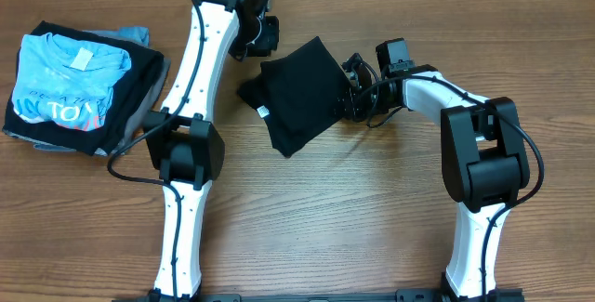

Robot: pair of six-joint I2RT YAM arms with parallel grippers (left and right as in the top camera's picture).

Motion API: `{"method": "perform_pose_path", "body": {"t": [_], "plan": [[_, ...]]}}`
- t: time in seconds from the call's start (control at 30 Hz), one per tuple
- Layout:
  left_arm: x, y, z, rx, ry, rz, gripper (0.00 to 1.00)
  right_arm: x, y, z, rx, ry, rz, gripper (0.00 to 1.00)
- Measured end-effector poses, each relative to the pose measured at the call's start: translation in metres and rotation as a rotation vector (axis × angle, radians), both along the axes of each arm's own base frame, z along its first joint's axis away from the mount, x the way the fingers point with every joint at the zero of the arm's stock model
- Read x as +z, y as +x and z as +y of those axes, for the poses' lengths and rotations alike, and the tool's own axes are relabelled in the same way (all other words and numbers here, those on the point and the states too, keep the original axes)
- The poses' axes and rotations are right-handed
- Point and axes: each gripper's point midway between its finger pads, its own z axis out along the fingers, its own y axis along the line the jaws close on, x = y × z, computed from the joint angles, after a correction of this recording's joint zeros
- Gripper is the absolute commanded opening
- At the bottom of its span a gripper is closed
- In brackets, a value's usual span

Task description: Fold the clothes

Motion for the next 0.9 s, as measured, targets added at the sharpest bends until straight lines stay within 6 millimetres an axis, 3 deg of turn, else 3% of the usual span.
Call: {"method": "perform_pose_path", "body": {"t": [0.1,0.23,0.43,0.53,0.73,0.8,0.9], "plan": [[-0.006,-0.008,-0.01,-0.081,-0.107,0.035,0.04,0.0,0.0,0.0,0.0,0.0,-0.001,0.04],[-0.036,-0.023,-0.018,-0.159,-0.239,0.111,0.04,0.0,0.0,0.0,0.0,0.0,-0.001,0.04],[-0.089,-0.038,-0.008,-0.158,-0.295,0.181,0.04,0.0,0.0,0.0,0.0,0.0,-0.001,0.04],[-0.098,-0.039,-0.004,-0.156,-0.334,0.174,0.04,0.0,0.0,0.0,0.0,0.0,-0.001,0.04],[-0.09,-0.041,-0.001,-0.164,-0.356,0.169,0.04,0.0,0.0,0.0,-0.001,0.0,-0.001,0.04],[-0.074,-0.035,0.0,-0.168,-0.351,0.145,0.04,0.0,0.0,0.0,0.0,0.0,-0.001,0.04],[-0.034,-0.032,-0.002,-0.179,-0.361,0.092,0.04,0.0,0.0,0.0,0.0,0.0,-0.001,0.04]]}}
